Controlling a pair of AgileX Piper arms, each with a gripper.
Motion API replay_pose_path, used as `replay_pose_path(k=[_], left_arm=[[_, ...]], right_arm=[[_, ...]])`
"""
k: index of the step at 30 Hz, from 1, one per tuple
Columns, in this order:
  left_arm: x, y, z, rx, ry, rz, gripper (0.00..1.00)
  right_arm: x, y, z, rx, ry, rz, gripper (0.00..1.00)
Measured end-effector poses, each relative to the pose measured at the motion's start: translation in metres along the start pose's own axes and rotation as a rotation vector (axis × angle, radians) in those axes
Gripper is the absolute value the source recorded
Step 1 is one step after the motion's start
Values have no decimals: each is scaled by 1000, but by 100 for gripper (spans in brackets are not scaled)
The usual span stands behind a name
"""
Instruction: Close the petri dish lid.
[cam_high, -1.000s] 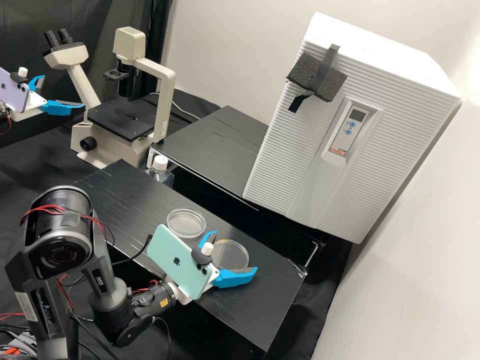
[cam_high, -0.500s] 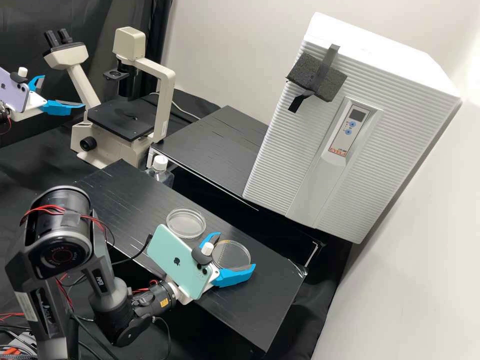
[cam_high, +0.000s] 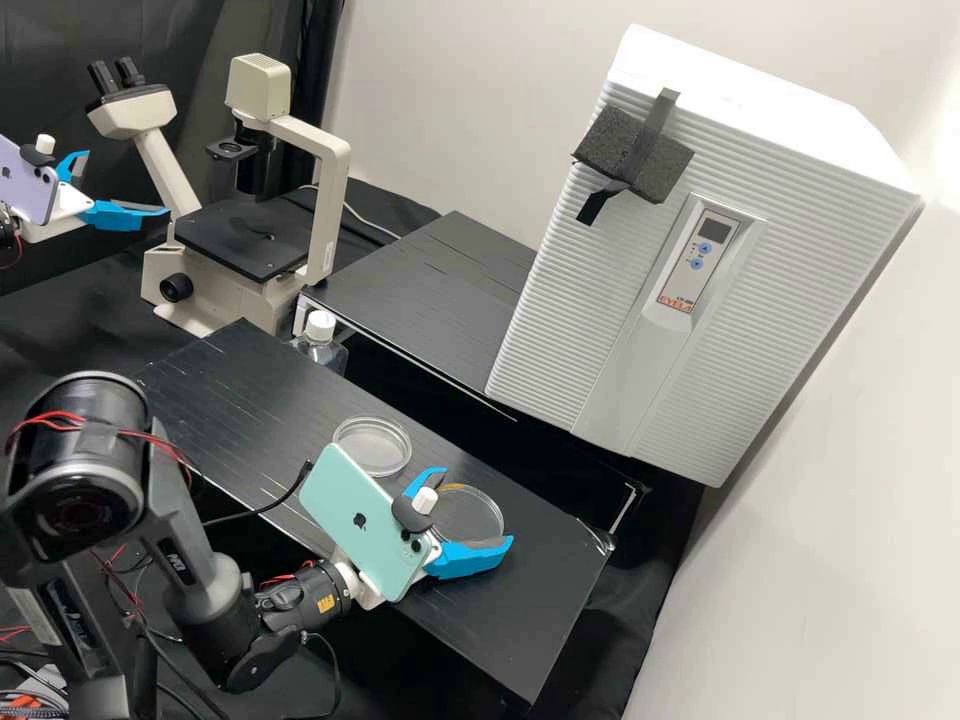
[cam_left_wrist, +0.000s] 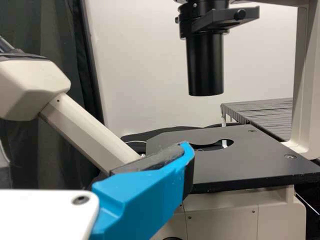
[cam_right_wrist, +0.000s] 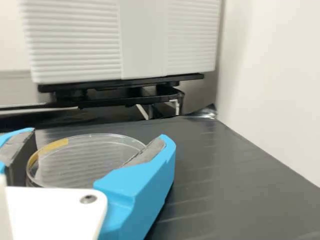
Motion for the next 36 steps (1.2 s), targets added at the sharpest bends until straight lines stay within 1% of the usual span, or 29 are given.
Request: replay_pose_path(k=[3,4,5,8,12,13,14,17,18,24,30,36], left_arm=[[0,0,0,0,0,0,100],[0,0,0,0,0,0,100],[0,0,0,0,0,0,100],[0,0,0,0,0,0,100],[0,0,0,0,0,0,100],[0,0,0,0,0,0,100],[0,0,0,0,0,0,100],[0,0,0,0,0,0,100],[0,0,0,0,0,0,100],[0,0,0,0,0,0,100],[0,0,0,0,0,0,100],[0,0,0,0,0,0,100]], right_arm=[[-3,4,-7,20,30,24,0],[-4,4,-12,27,56,28,0],[-5,4,-15,28,69,29,0],[-7,-1,-27,37,129,11,0],[-6,-12,-41,64,197,-32,0],[-6,-15,-44,63,211,-42,0],[-5,-21,-50,52,236,-66,0],[-4,-30,-56,40,253,-89,0],[-4,-33,-57,29,257,-96,0],[1,-41,-67,6,278,-102,0],[2,-52,-72,-19,288,-137,0],[3,-62,-75,-66,292,-169,0]])
